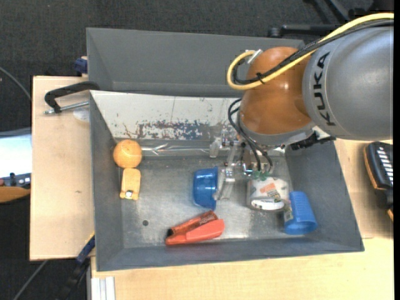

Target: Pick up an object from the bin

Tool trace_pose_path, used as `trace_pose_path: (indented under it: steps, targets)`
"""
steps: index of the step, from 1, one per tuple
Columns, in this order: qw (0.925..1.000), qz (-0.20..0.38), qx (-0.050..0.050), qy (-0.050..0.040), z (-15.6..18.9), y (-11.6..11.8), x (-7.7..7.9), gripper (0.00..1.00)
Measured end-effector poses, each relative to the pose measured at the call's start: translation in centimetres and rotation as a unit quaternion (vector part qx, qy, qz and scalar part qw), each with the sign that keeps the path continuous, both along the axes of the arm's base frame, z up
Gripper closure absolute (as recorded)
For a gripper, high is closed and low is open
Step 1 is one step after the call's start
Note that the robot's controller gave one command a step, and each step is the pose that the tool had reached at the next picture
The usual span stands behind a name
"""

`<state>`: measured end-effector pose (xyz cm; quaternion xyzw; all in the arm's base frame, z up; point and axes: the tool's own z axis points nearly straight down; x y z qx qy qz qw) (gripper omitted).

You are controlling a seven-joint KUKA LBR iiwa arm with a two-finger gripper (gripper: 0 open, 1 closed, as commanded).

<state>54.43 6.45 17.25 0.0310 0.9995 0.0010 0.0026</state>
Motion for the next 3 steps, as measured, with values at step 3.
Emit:
trace_pose_path:
  steps: [3]
  targets:
    - [0.9970, -0.078, 0.001, 0.0016, -9.4, 0.3, 2.2, 0.00]
